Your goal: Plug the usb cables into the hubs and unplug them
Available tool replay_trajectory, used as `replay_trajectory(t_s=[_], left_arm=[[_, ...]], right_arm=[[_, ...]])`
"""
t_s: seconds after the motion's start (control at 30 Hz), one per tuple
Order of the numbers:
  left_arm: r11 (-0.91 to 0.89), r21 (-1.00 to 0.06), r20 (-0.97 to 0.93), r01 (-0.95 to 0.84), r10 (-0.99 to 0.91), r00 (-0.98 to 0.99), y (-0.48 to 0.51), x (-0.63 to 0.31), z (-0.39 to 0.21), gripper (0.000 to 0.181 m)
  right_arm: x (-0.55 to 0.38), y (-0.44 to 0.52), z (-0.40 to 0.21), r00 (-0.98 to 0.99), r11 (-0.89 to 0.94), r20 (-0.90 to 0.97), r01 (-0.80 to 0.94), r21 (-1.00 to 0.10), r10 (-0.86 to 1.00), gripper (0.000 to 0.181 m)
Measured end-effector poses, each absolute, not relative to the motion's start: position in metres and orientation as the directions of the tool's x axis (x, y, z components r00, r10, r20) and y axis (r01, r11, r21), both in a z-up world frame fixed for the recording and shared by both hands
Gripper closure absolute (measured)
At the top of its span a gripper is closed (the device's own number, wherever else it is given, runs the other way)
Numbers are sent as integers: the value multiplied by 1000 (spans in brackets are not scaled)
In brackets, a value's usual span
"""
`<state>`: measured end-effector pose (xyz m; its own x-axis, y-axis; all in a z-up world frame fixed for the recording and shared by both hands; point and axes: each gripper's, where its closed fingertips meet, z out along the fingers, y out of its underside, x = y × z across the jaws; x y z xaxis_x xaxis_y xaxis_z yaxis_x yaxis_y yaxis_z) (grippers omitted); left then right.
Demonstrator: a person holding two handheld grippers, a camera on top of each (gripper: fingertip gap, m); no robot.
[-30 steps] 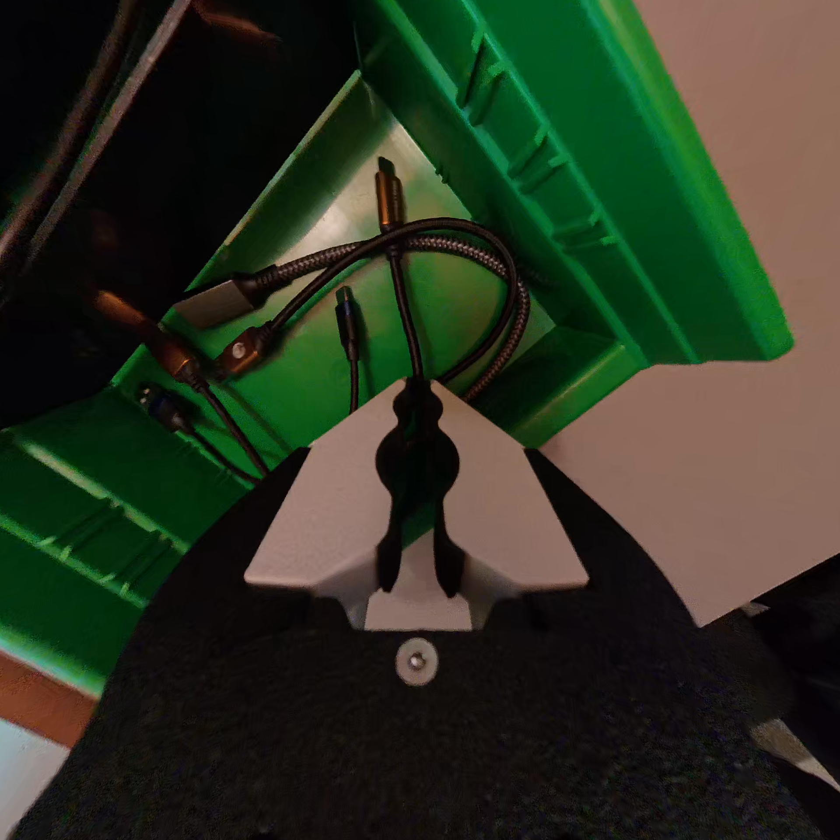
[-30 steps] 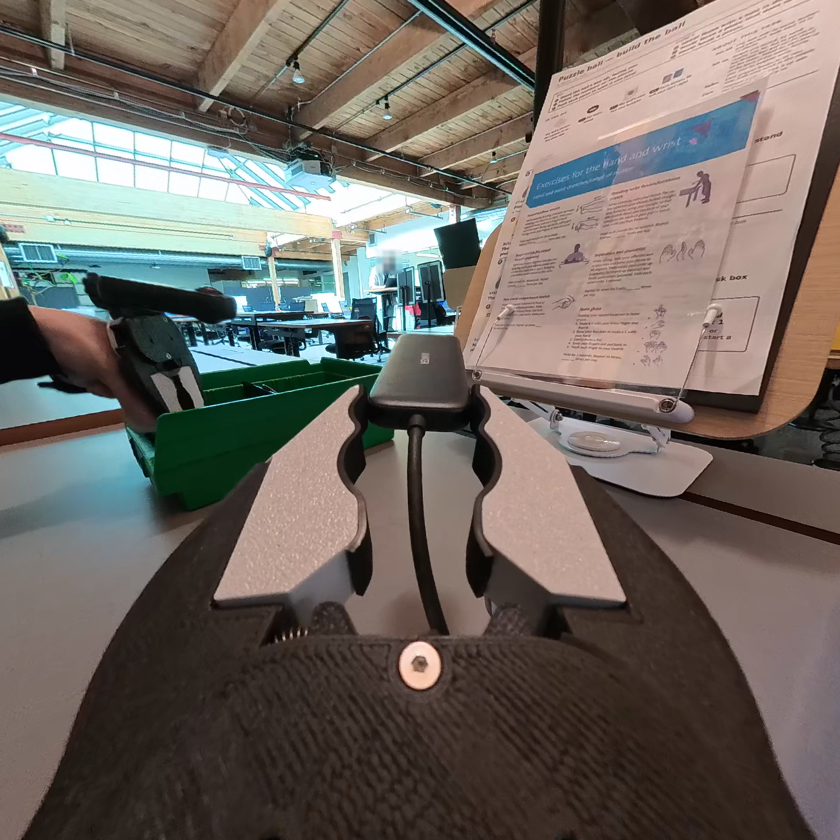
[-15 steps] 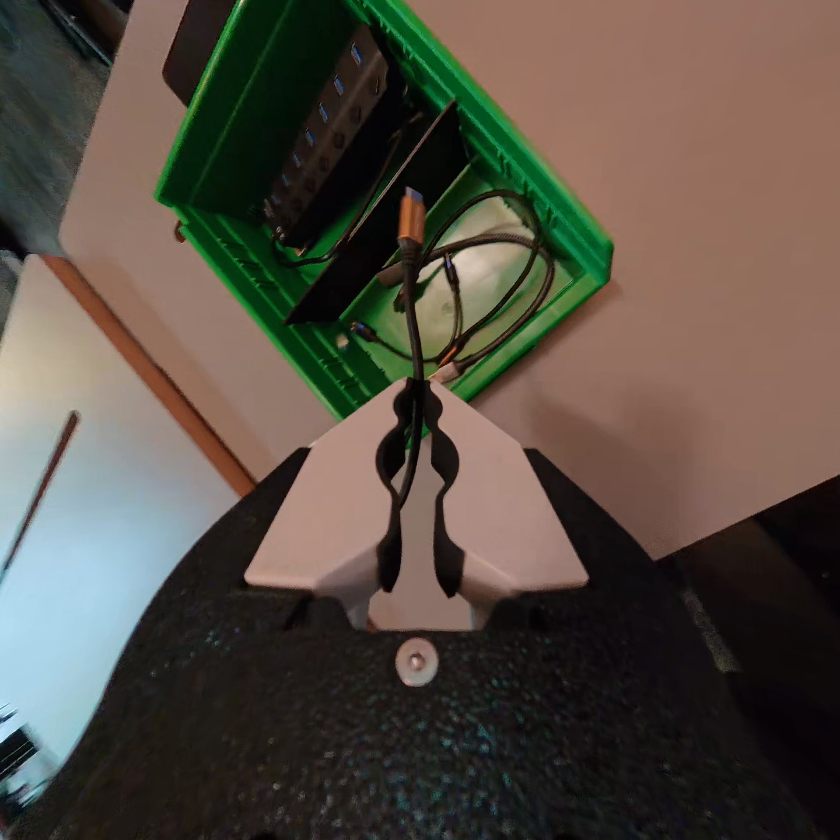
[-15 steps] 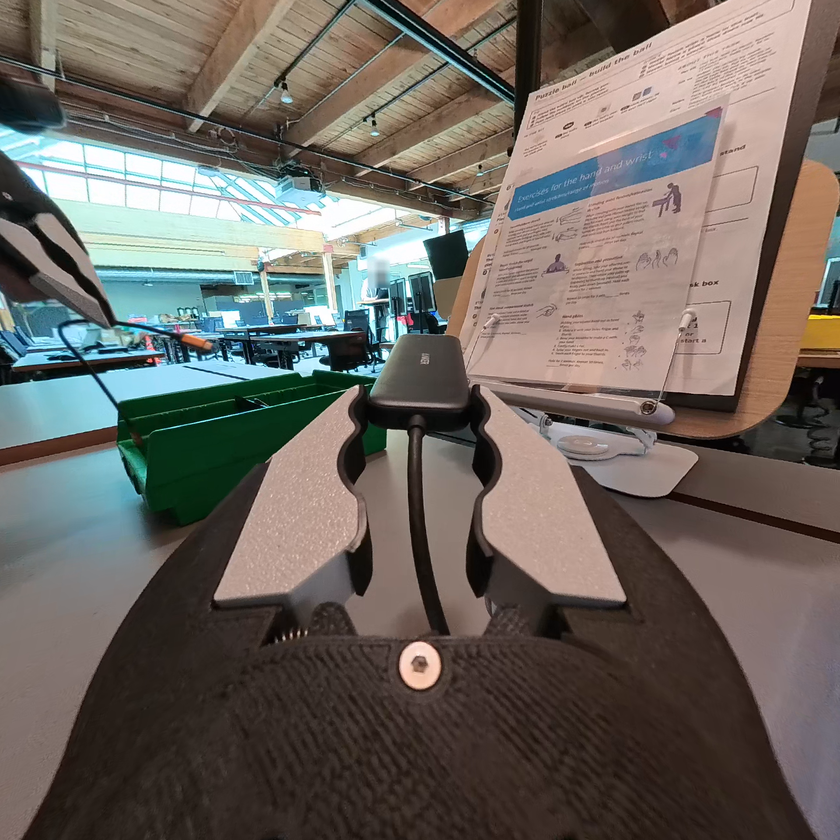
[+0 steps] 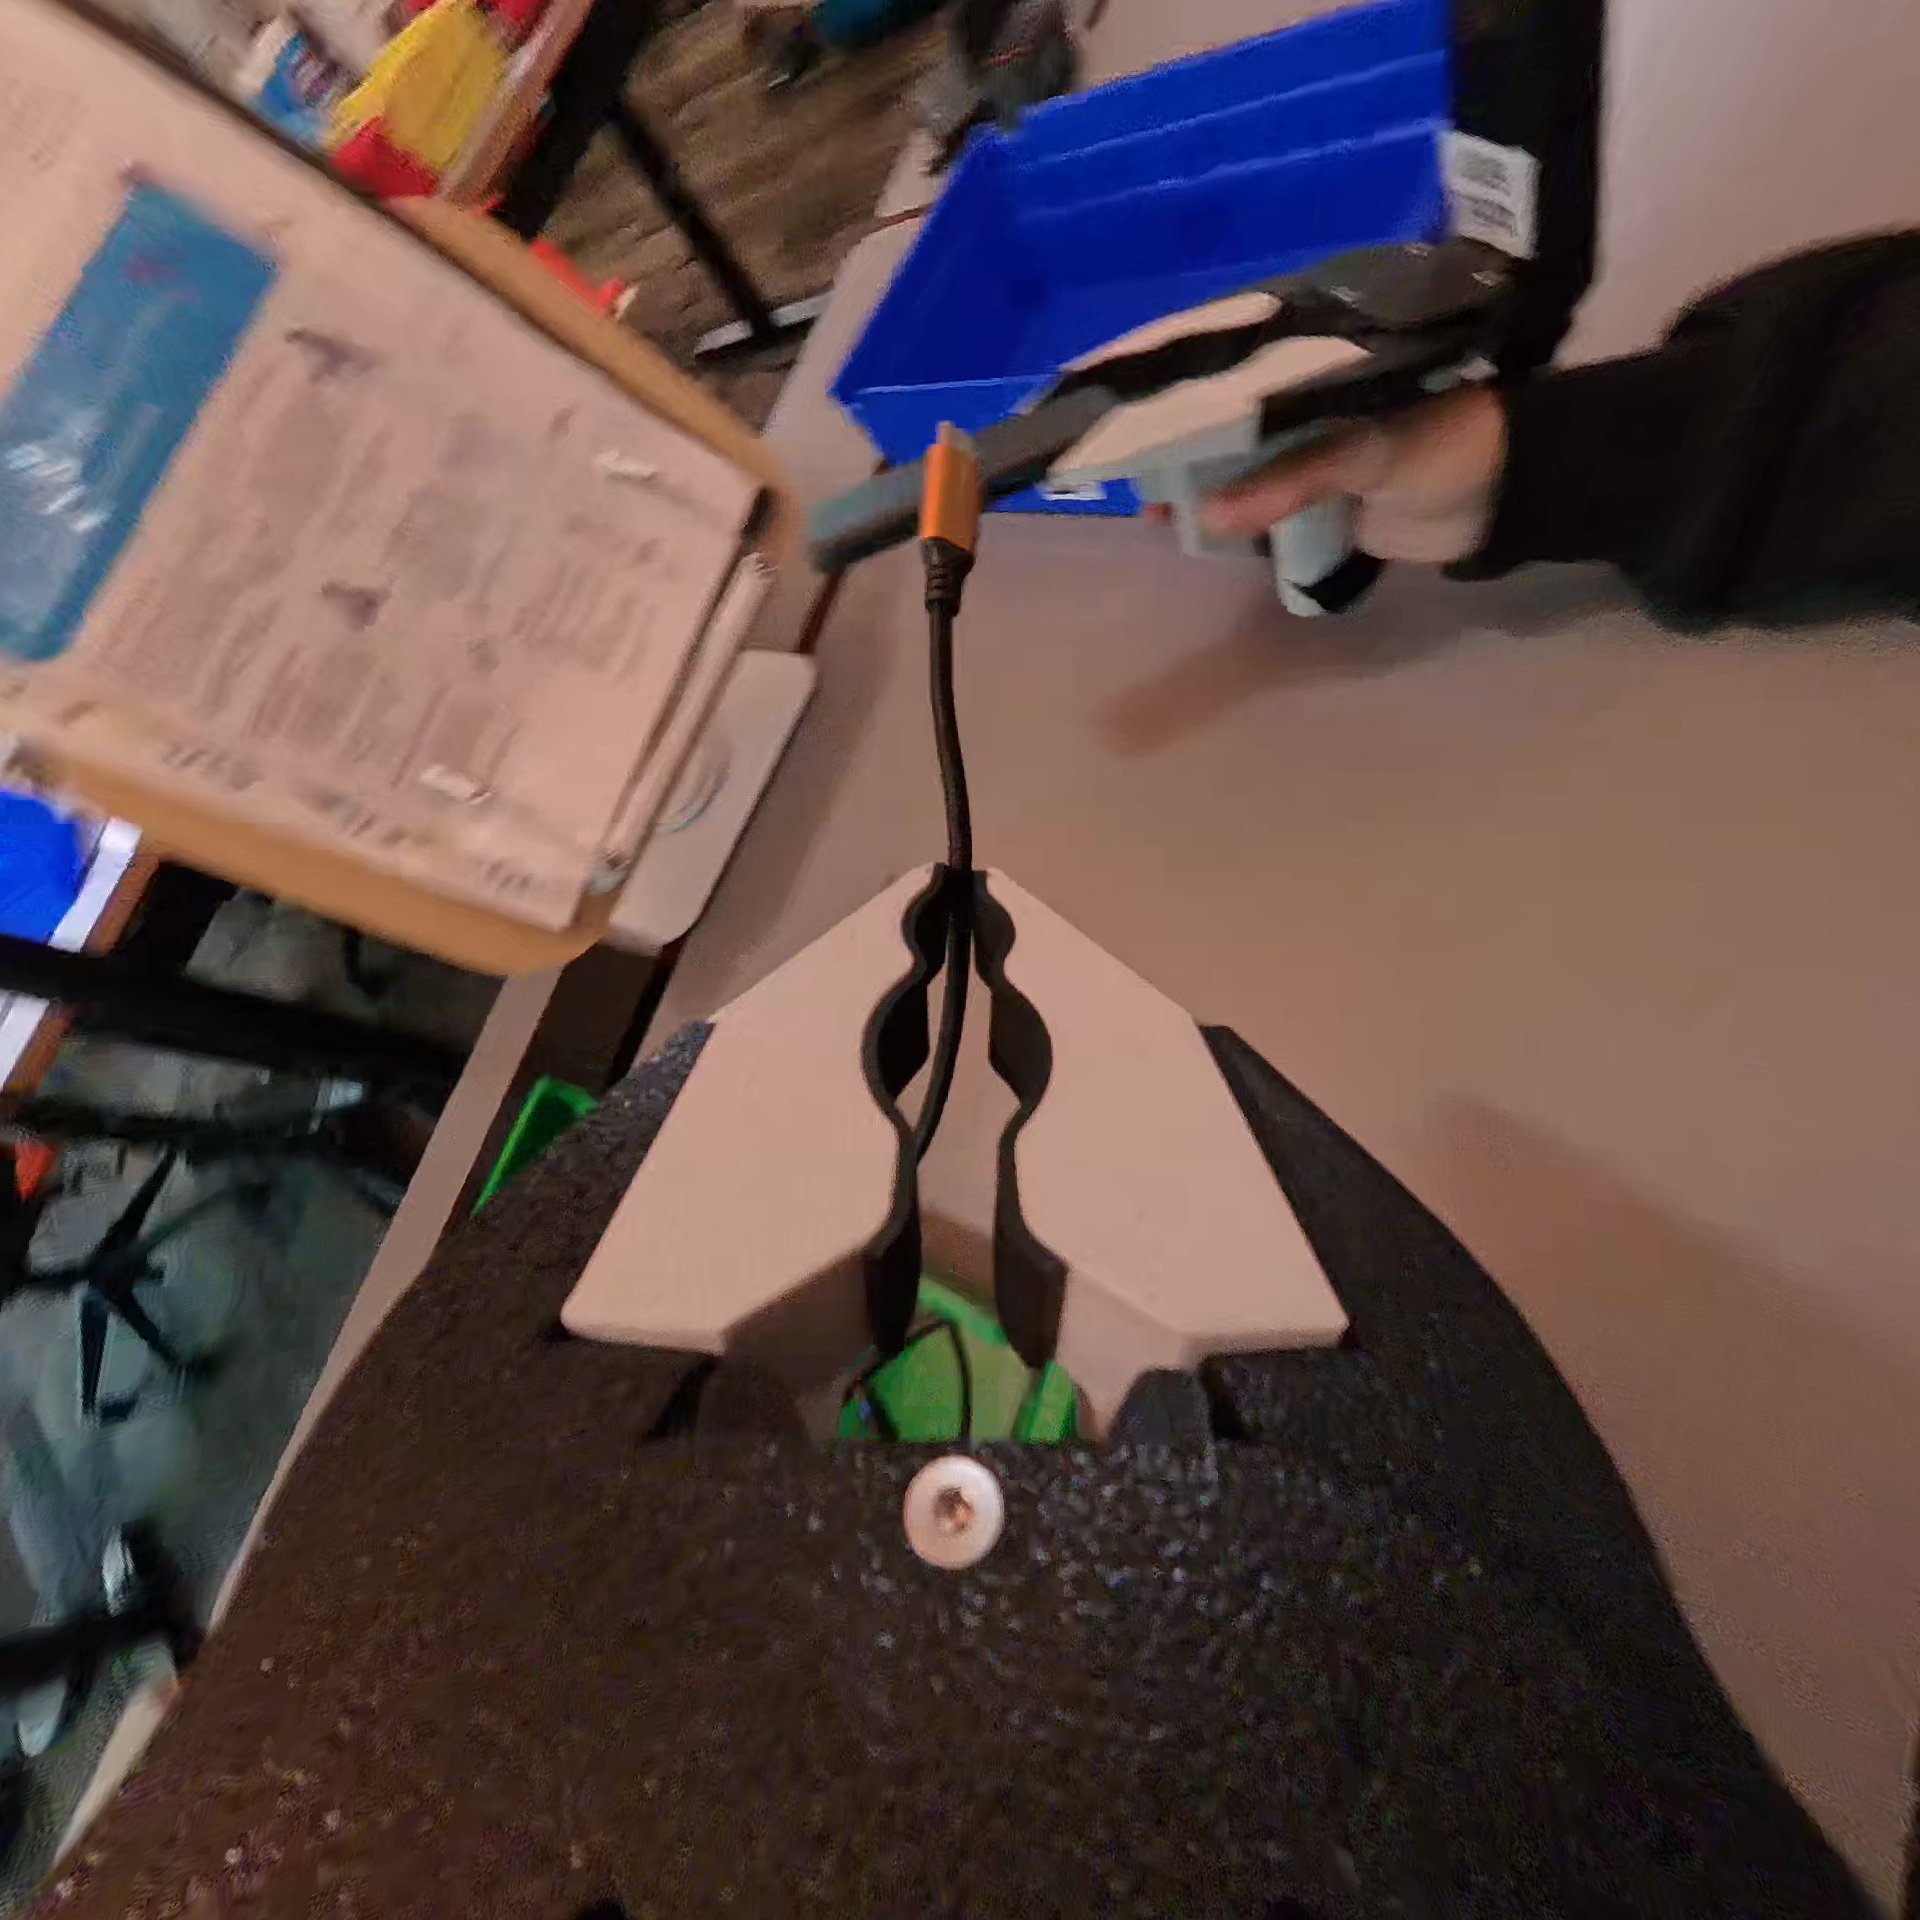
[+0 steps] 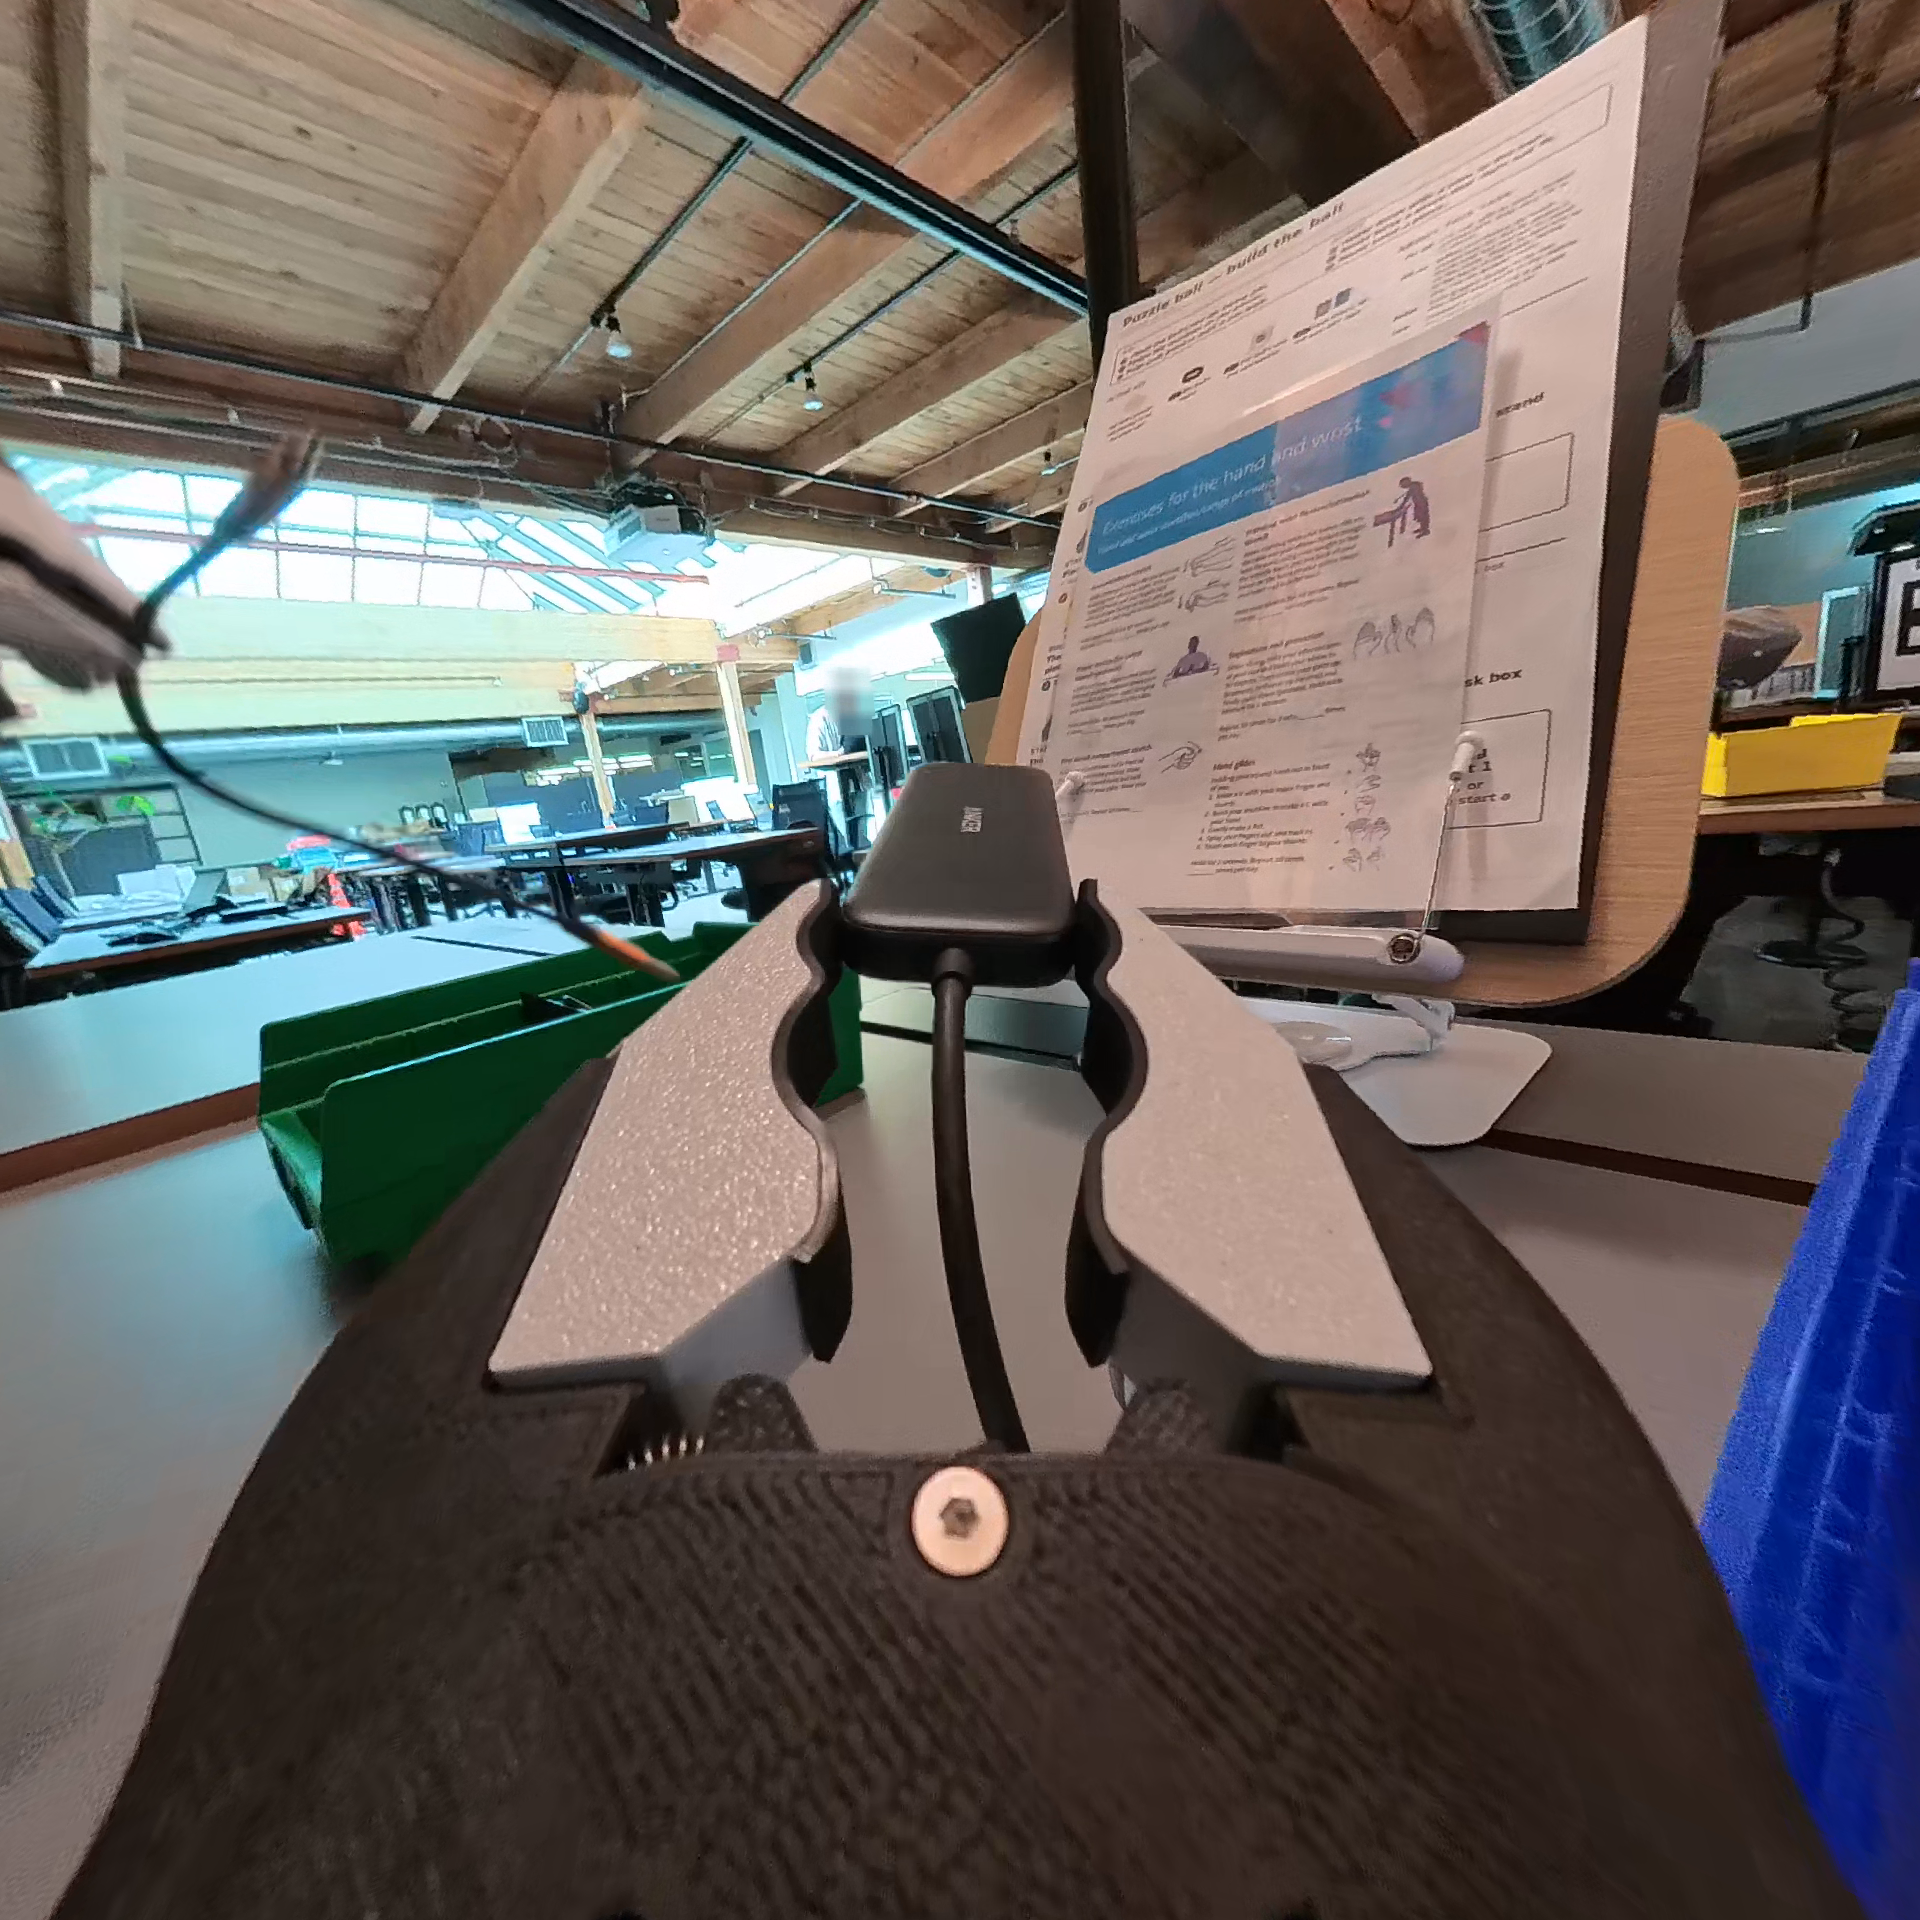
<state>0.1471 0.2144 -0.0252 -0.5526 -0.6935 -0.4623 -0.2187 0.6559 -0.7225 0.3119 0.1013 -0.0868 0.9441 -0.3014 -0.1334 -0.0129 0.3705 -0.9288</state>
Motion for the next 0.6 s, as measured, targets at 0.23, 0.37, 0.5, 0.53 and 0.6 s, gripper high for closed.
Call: replay_trajectory(t_s=[0.23, 0.37, 0.5, 0.53, 0.6], left_arm=[[827, -561, -605, 34, -382, -699, 147, 133, -167, 180], [787, -617, -471, -18, -387, -793, 144, 115, -210, 180], [699, -708, -319, -96, -438, -840, 140, 107, -213, 152], [660, -741, -291, -126, -484, -825, 138, 113, -207, 148], [592, -784, -255, -187, -581, -773, 138, 133, -198, 147]], right_arm=[[310, 99, -82, 947, 389, -145, -24, -921, -286, 137], [311, 101, -84, 948, 386, -153, -36, -922, -279, 137], [310, 101, -84, 948, 381, -149, -33, -924, -280, 137], [311, 102, -85, 948, 374, -146, -31, -927, -283, 137], [310, 103, -86, 948, 364, -136, -23, -931, -289, 137]])
